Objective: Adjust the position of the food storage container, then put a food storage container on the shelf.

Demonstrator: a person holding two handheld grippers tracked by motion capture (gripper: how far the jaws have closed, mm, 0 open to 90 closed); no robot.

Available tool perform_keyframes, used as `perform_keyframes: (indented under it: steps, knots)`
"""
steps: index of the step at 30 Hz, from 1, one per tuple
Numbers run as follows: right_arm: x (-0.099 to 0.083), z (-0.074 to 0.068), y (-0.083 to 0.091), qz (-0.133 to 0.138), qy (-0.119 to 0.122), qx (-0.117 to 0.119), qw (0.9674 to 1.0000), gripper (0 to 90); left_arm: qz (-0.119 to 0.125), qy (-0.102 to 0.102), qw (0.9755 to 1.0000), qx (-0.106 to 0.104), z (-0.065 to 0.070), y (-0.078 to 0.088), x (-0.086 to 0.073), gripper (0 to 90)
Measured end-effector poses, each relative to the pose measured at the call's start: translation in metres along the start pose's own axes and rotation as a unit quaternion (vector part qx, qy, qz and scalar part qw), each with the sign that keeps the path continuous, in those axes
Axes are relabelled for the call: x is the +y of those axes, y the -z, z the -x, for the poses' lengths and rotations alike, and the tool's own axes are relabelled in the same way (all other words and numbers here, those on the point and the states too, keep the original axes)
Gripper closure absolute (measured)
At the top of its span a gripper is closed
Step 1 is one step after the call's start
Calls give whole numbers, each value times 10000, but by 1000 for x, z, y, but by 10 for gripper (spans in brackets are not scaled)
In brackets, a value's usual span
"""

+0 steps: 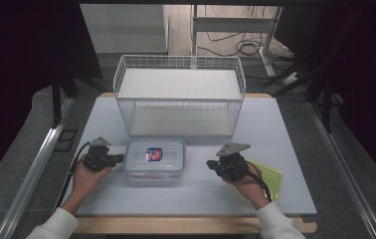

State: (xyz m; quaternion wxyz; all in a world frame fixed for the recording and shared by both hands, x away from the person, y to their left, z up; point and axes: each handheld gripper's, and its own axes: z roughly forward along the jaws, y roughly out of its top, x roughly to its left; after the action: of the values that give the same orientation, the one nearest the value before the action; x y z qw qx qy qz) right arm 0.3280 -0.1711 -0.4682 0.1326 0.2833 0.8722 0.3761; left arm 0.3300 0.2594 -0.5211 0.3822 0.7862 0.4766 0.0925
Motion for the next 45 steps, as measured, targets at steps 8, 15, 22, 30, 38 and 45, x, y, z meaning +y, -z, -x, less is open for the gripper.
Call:
perform_keyframes:
  steps: [8, 15, 22, 30, 38, 45]
  knots:
    - [4, 1, -2, 73, -100, 3, 9999, 868, 73, 143, 9999, -22, -2, 0, -3, 894]
    - [6, 2, -2, 353, -480, -22, 9982, 562, 603, 650, 9961, 28, -4, 24, -10, 436]
    - [6, 5, 1, 573, -976, 43, 9936, 358, 724, 627, 9937, -584, 10, 40, -13, 169]
    - [8, 8, 2, 641, -1348, 225, 9885, 290, 734, 773, 9902, -901, 10, 38, -11, 156]
    - [16, 1, -12, 542, -1472, 408, 9868, 246, 742, 1092, 9850, -1115, 3, 32, -6, 152]
    - [19, -7, -16, 491, -1425, 459, 9875, 242, 473, 1305, 9808, -1372, 0, 14, 3, 136]
